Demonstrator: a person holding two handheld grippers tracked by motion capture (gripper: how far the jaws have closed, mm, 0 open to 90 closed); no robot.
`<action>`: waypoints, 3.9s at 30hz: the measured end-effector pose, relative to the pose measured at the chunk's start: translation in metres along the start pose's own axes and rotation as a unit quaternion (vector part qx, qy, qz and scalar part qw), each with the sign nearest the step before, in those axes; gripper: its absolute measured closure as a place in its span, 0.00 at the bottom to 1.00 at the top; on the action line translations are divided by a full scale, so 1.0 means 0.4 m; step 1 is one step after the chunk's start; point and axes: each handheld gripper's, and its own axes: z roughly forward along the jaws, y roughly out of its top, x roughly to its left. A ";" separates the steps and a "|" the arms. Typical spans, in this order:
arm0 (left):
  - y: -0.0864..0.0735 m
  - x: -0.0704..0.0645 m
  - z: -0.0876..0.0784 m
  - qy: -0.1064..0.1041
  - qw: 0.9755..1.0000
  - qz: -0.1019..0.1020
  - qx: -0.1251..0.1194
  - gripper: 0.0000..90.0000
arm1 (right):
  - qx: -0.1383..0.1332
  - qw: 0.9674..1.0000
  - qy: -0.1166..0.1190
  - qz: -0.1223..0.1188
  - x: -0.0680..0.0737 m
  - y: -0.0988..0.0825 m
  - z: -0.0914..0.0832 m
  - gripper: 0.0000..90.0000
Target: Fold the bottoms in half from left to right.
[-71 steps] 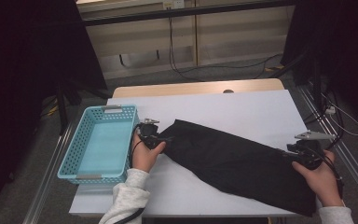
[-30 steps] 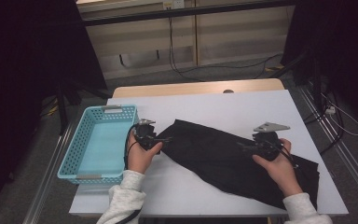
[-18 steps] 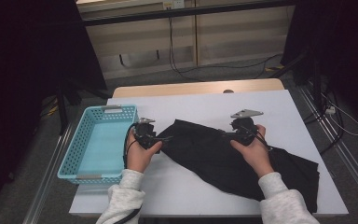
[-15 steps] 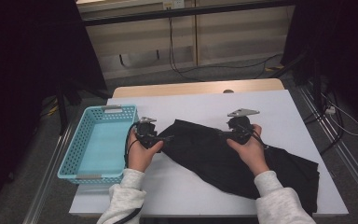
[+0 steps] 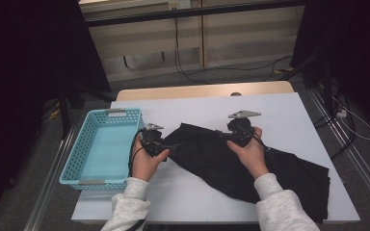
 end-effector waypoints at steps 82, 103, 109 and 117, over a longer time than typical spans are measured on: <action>-0.029 0.042 0.044 0.030 0.999 -0.016 0.015 0.85 | 0.022 0.993 0.075 -0.083 0.062 0.040 0.136 0.97; -0.032 0.041 0.014 0.020 0.997 -0.056 0.038 0.94 | -0.015 0.997 0.020 -0.075 0.056 0.064 0.168 0.74; -0.026 0.039 0.010 0.021 0.997 -0.066 0.039 0.83 | 0.003 0.995 0.049 -0.082 0.060 0.036 0.116 0.57; -0.006 0.037 0.011 0.027 0.998 -0.059 0.008 0.42 | 0.015 0.993 0.056 -0.103 0.036 -0.023 0.007 0.47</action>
